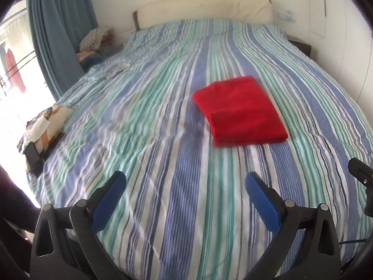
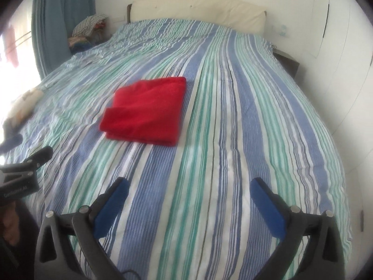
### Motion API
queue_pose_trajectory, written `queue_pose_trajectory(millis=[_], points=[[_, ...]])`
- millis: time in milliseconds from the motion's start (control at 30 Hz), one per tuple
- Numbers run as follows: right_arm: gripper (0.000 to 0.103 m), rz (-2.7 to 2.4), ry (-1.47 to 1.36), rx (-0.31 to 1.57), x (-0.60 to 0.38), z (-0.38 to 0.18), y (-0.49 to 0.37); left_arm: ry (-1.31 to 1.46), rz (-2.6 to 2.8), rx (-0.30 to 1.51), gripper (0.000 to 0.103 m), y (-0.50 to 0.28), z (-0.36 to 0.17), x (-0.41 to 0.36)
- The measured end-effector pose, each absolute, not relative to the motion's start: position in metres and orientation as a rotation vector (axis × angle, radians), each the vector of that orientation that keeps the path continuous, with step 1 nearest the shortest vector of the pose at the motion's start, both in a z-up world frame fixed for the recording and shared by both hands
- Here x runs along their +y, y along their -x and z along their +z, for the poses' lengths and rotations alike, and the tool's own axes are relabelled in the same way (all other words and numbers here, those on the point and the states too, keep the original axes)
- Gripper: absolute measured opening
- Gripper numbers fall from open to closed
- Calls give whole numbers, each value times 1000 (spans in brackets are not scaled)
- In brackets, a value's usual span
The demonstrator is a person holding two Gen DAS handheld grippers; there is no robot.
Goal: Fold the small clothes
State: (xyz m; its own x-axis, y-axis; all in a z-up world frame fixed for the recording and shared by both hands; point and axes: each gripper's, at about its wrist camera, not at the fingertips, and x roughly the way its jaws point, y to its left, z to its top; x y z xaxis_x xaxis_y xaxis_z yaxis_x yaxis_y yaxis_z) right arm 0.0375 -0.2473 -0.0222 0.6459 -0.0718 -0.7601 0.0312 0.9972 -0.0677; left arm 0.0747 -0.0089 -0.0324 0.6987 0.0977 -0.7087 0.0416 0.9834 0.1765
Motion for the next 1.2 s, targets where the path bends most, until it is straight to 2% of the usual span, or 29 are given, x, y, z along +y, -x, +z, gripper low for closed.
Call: queue_pose_trajectory(millis=[433,833,1200], points=[[102,-110,65,861,-249,1,-20,-233,-4,814,102,-60,-25,-22],[102,-105,99,863,-240,13,-14,-137,-41,828,103,-55,-9,-17],[102,-100,115,817,-231,38,-5,-140,-52,773,103,-46,21,-18]])
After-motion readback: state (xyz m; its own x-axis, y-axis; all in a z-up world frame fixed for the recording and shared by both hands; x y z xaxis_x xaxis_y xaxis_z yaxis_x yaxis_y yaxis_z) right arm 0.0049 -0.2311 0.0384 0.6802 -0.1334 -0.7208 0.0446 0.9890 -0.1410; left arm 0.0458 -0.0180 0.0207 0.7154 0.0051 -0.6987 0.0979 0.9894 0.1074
